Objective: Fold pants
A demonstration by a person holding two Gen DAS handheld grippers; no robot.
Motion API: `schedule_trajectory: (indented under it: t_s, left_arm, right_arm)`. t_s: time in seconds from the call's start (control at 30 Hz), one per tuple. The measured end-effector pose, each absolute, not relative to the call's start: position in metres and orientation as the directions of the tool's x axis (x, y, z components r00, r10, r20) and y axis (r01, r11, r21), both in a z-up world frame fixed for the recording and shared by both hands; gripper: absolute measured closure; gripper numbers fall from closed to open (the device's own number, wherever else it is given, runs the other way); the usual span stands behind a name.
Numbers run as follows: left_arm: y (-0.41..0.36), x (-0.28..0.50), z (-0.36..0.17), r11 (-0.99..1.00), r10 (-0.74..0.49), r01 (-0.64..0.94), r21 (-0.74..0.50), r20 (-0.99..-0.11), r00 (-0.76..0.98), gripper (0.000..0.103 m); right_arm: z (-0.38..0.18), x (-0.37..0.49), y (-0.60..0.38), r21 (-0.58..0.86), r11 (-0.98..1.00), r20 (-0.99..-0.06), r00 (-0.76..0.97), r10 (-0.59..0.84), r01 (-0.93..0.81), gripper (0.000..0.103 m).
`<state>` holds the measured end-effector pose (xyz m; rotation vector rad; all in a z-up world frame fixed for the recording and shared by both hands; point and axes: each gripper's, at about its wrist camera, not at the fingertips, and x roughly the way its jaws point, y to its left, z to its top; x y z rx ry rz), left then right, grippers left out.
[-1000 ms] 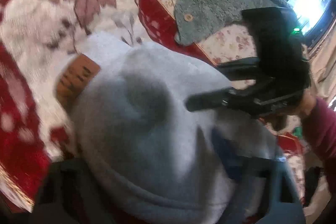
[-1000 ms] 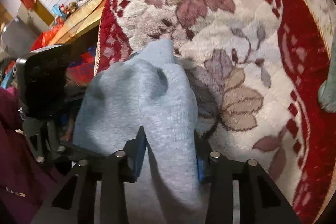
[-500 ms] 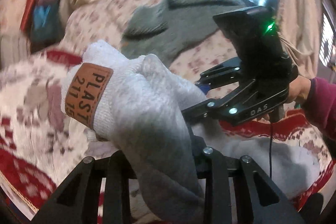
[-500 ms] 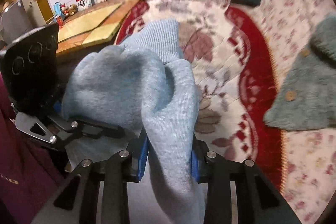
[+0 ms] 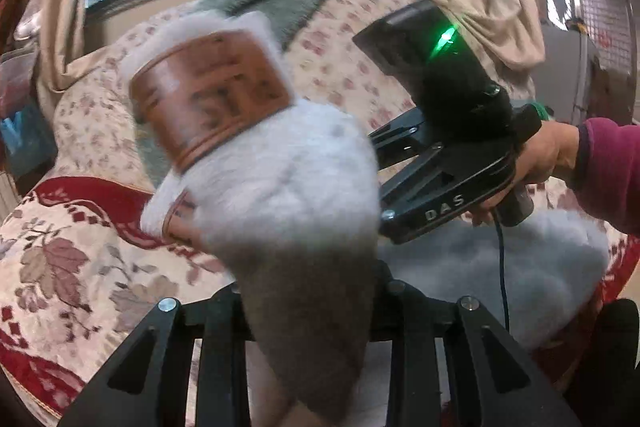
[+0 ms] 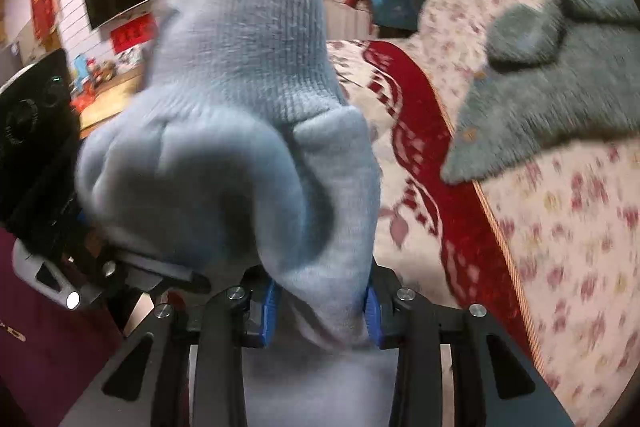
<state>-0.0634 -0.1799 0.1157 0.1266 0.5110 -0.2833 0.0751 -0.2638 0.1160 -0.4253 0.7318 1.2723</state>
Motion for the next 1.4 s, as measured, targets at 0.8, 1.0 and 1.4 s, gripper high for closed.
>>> schedule_trajectory:
  t_s: [0.8,1.0,1.4]
  left_arm:
    - [-0.237,-0.12,0.071,0.846,-0.486,0.523,-0.106,-0.558,0.673,0.012]
    - [-0.191,-0.108,0.088,0.928,-0.337,0.37,-0.049,-0.536,0.774,0.009]
    - [-0.154,-0.076,0.064,0.97,-0.223,0.234,-0.059,-0.597,0.771,0.009]
  right_arm:
    - [0.091,0.046,-0.479,0.168,0.919,-0.776,0.527,0.347,-0.357,0.047]
    - [0.106,0.018,-0.434,0.434,0.798,-0.678,0.432,0.595,-0.419,0.026]
    - [0.029,-0.016,-0.358,0.516,0.804,-0.693,0.408,0.594,-0.295,0.024]
